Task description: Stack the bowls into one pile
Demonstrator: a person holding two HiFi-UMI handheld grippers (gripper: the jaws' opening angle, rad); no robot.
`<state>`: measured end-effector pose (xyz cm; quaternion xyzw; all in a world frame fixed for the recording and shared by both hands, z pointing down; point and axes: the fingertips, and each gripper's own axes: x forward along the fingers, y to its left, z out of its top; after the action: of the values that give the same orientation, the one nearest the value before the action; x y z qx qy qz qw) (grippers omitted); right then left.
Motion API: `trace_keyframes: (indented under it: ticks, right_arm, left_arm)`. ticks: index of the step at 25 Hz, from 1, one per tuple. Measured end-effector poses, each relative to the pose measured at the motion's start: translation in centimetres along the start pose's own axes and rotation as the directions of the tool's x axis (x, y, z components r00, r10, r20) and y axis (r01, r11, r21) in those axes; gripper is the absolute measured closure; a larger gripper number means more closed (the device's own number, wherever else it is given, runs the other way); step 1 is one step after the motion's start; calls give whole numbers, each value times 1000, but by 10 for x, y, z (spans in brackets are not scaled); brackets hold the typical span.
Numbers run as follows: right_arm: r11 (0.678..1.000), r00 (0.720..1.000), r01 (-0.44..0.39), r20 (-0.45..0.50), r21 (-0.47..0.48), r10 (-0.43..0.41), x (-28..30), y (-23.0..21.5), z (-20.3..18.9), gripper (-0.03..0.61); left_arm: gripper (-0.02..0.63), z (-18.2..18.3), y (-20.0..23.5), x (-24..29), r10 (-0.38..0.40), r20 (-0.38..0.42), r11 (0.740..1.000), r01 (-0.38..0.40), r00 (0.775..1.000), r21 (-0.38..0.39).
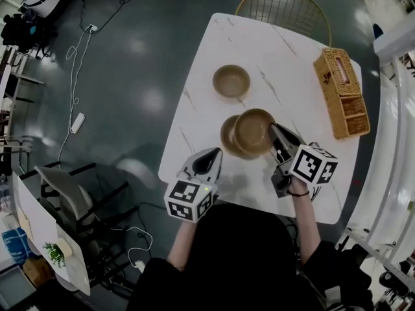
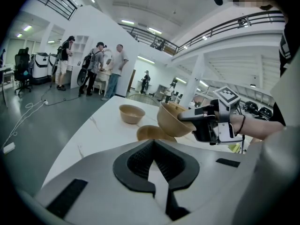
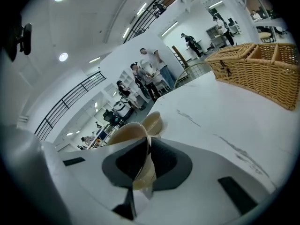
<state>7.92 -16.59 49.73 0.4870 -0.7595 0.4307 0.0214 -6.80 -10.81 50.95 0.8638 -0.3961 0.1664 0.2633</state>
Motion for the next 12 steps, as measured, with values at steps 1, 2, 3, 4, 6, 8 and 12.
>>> trace_keyframes:
  ticks: [1,2,3,4,6,8,12]
  right_arm:
    - [1000,1000,-2,-7,-10,2,4,1,-1,545]
    - [1000,1000,-3,-16,-20,2,7,2,-3,545]
    - [1000,1000,-2,-27,-31,1,11,3,-5,545]
    - [999,999,1,-40,-43,-3,14,4,-7,545]
    - [997,998,10,-66,-73,-15,20,5,-12,545]
    - [994,996,18,-88,-104,-28,26,7,-16,545]
    - [988,992,24,-121,-149,-42,35,8,-21,545]
  left_arm:
    - [599,-1,2,-1,4,-1,1000,-4,1000,-3]
    - [598,-2,4,-1,7,-3,1000,-7,1000,-6]
    - [598,-3,5,-2,10,-4,1000,-10,1000,-9]
    - [599,-3,7,-3,13,-6,1000,-13,1000,-11]
    - [600,-4,10,-4,20,-8,1000,-20,1000,-16]
    - [600,-5,13,-5,24,-9,999,-25,1000,-21]
    - [600,-6,17,-4,30,-14,999,-31,999,-31]
